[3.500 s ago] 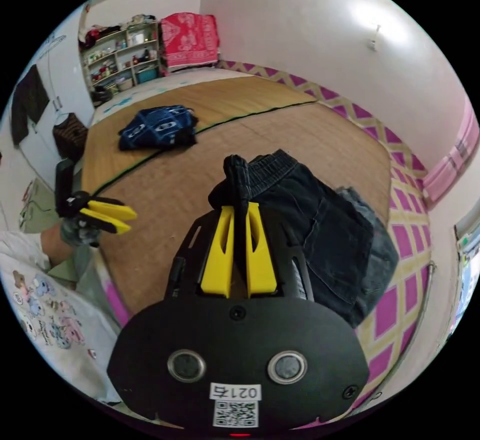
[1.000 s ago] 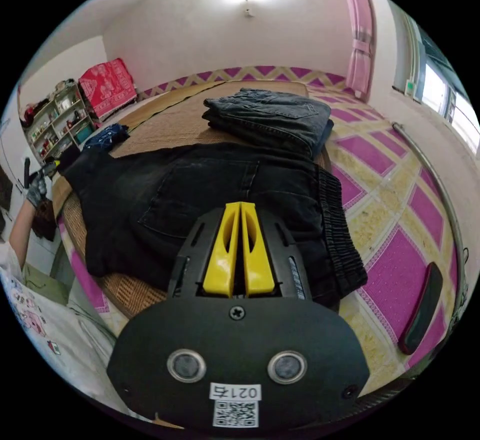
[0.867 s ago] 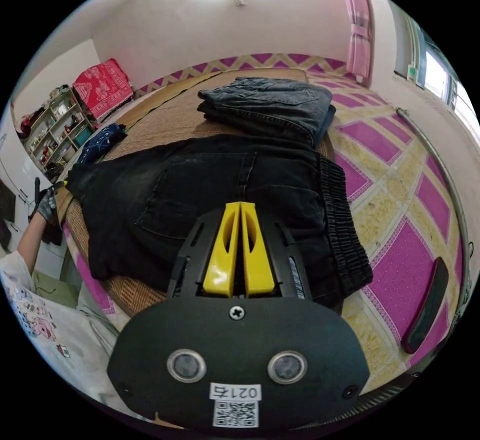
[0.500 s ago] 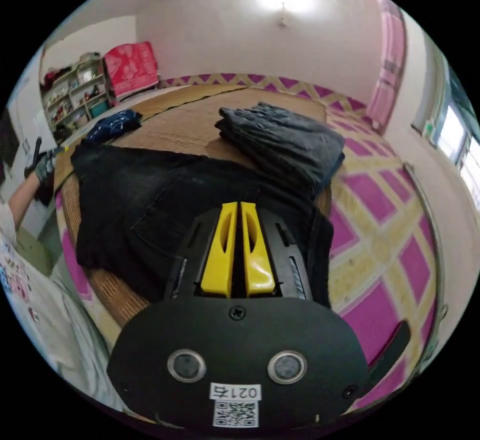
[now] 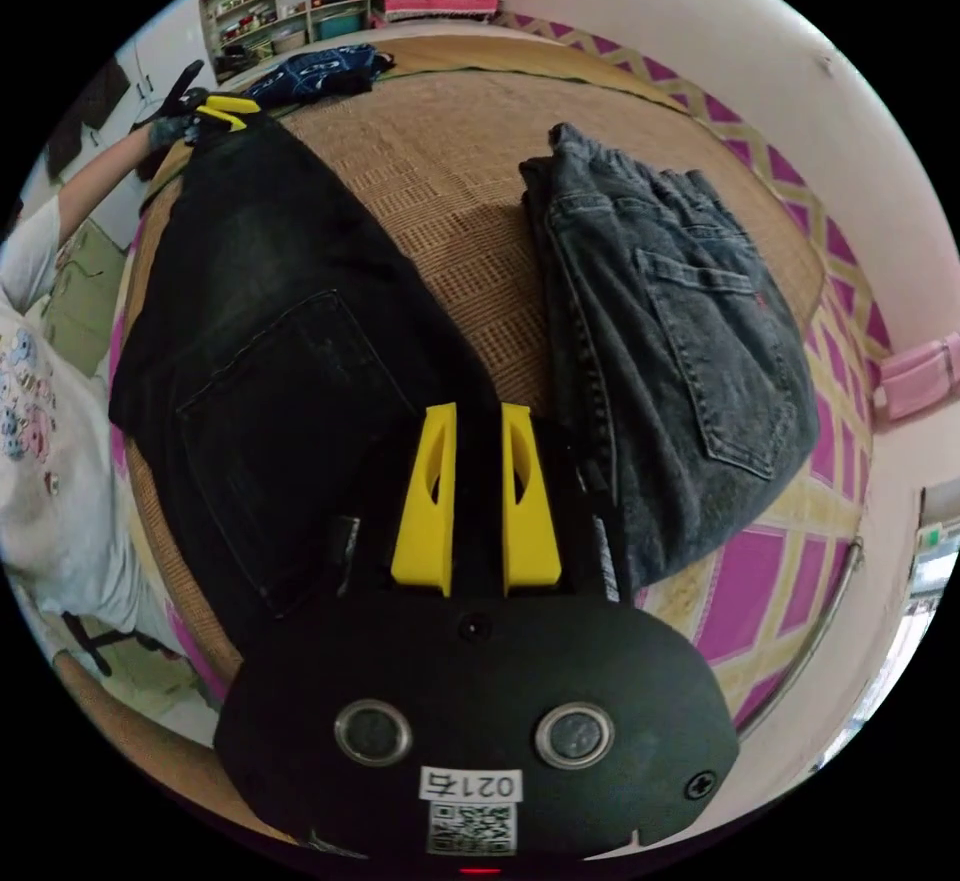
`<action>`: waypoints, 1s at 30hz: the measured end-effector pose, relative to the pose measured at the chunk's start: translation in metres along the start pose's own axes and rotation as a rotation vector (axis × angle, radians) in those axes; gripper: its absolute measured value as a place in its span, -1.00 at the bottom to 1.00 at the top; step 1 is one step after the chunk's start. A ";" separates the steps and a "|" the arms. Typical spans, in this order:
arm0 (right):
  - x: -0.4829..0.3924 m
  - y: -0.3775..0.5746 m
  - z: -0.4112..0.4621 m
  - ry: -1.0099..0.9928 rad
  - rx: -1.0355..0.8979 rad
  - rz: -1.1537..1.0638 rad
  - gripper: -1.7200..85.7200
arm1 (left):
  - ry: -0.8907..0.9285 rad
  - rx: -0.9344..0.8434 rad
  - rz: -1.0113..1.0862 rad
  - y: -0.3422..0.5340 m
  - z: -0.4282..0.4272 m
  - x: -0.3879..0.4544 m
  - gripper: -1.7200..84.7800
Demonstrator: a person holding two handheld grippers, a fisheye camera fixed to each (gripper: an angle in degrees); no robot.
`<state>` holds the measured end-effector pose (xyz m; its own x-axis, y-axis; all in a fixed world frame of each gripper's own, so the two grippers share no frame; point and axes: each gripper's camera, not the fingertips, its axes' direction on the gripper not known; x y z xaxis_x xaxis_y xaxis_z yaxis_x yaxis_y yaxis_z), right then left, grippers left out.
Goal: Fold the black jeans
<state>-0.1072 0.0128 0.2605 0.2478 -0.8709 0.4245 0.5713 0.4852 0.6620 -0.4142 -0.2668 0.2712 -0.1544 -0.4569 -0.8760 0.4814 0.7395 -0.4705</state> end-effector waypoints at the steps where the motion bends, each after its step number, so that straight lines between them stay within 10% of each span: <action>1: 0.001 -0.002 0.000 -0.011 -0.005 -0.005 -0.87 | 0.004 -0.014 0.017 0.000 0.002 0.000 -0.67; 19: -0.040 0.052 -0.087 -0.008 0.194 -0.015 -0.97 | 0.051 0.106 0.072 0.040 -0.059 -0.018 -0.98; 30: -0.218 0.227 -0.175 -0.085 0.440 -0.091 -0.98 | 0.203 0.452 -0.017 0.250 -0.200 0.038 -0.98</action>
<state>0.1056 0.2986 0.2099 0.1363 -0.9109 0.3894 0.1961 0.4101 0.8907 -0.4726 -0.0005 0.0996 -0.3087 -0.3281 -0.8928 0.7963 0.4242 -0.4313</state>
